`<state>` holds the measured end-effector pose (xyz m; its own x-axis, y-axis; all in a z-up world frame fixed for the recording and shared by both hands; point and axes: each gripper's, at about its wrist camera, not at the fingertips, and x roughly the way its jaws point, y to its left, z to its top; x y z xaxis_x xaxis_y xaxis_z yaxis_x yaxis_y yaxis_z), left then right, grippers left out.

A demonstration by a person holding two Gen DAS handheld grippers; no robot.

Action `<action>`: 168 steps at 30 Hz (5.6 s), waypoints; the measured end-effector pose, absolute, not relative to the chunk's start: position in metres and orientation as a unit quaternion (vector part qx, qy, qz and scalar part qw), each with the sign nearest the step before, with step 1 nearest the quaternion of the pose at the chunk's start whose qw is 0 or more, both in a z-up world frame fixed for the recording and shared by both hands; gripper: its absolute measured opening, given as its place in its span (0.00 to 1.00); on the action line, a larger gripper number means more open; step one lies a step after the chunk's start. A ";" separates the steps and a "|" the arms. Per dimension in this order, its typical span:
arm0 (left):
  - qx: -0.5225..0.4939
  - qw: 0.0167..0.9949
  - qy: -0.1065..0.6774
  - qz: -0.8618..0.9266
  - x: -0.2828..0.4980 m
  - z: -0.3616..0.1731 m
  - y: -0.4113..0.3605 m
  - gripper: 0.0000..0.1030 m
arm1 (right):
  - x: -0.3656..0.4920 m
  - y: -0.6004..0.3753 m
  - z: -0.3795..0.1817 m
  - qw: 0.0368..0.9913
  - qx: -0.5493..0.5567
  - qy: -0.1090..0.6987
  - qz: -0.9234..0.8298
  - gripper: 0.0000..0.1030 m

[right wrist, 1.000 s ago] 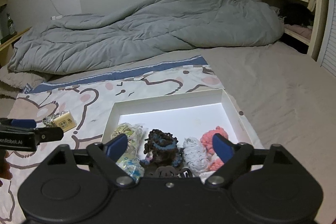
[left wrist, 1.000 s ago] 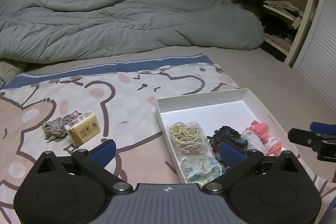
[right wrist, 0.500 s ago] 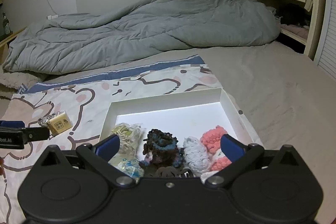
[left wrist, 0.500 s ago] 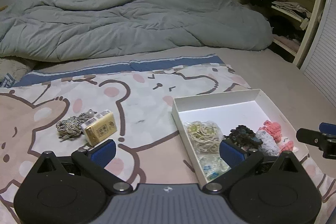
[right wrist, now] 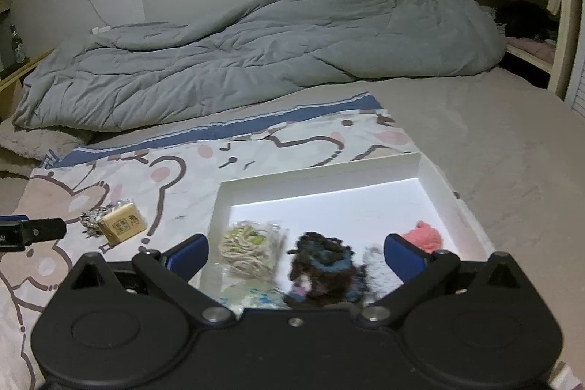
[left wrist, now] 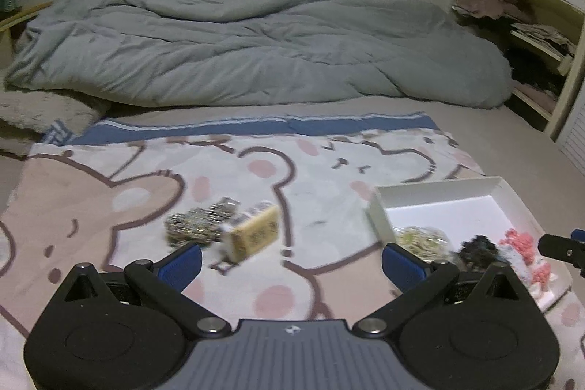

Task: Organize objects
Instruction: 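Withdraw both tools from the tray toward the cord bundle and yellow box, then grasp the twisted cord bundle with the left tool while the right tool grasps the yellow tissue packet, then carry the cord bundle and tissue packet over the white tray with both tools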

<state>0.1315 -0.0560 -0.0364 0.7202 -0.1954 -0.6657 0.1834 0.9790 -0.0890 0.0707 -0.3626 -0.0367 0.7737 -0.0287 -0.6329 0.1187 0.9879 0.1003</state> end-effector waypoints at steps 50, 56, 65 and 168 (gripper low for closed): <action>-0.158 0.908 0.387 0.010 0.282 -0.114 0.050 1.00 | 0.264 -0.191 -0.100 0.943 0.008 0.314 0.115 1.00; -0.195 0.885 0.423 0.018 0.291 -0.137 0.045 1.00 | 0.281 -0.161 -0.124 0.938 -0.045 0.318 0.134 1.00; -0.201 0.880 0.430 0.007 0.297 -0.142 0.040 1.00 | 0.283 -0.162 -0.156 0.920 -0.044 0.358 0.154 1.00; -0.036 0.899 0.339 -0.273 0.236 -0.047 -0.222 0.80 | 0.196 -0.463 -0.049 0.955 0.093 0.280 -0.038 0.72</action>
<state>0.2359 -0.2220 -0.0474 0.6205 -0.5156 -0.5909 0.4666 0.8483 -0.2503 0.1955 -0.4627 -0.0490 0.8409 -0.0206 -0.5409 0.1244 0.9799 0.1561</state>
